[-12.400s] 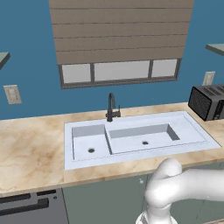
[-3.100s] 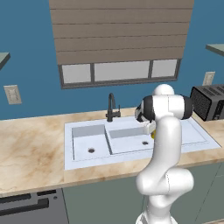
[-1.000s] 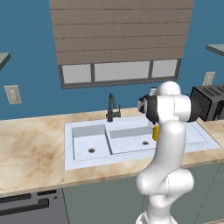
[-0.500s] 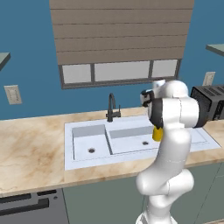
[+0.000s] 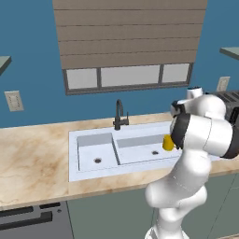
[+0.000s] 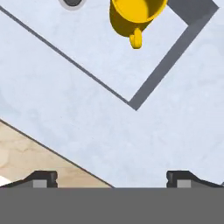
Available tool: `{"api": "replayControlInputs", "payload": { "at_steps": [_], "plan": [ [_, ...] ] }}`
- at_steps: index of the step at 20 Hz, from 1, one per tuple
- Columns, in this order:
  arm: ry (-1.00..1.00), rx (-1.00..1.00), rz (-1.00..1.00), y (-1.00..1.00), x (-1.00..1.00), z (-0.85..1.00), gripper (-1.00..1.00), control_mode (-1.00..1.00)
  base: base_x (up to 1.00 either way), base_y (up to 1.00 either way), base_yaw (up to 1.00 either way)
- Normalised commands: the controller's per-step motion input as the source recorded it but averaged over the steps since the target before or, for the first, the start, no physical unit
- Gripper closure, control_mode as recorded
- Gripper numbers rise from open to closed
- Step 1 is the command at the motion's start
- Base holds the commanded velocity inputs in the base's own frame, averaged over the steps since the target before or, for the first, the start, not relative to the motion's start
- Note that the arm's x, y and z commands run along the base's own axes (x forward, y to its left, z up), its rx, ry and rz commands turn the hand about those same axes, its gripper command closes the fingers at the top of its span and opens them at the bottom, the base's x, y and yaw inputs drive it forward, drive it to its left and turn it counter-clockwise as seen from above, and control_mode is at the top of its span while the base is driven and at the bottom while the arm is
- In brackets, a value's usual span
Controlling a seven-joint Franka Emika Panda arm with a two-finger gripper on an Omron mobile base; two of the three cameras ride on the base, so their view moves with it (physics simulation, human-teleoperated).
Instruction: Pick the mug and place it in the sink. Pick the bowl and place it in the open cabinet and then close the cabinet.
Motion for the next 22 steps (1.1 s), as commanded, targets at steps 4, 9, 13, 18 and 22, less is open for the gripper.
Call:
{"api": "replayControlInputs", "payload": {
  "at_steps": [4,9,13,18,22],
  "plan": [
    [-0.16,-0.23,-0.01,-0.97,-0.82,0.59,-1.00,-1.00,0.00,0.00,0.00],
    [-0.17,-0.26,0.00,-1.00,-0.82,0.62,-1.00,-1.00,0.00,0.00,0.00],
    [-0.16,-0.31,0.00,-1.00,-0.73,0.53,-1.00,-1.00,0.00,0.00,0.00],
    [0.05,-0.29,-0.02,-0.73,-0.34,0.09,-1.00,-1.00,0.00,0.00,0.00],
    [0.12,0.01,0.03,-0.49,0.17,-0.06,-1.00,-1.00,0.00,0.00,0.00]
  ]
}}
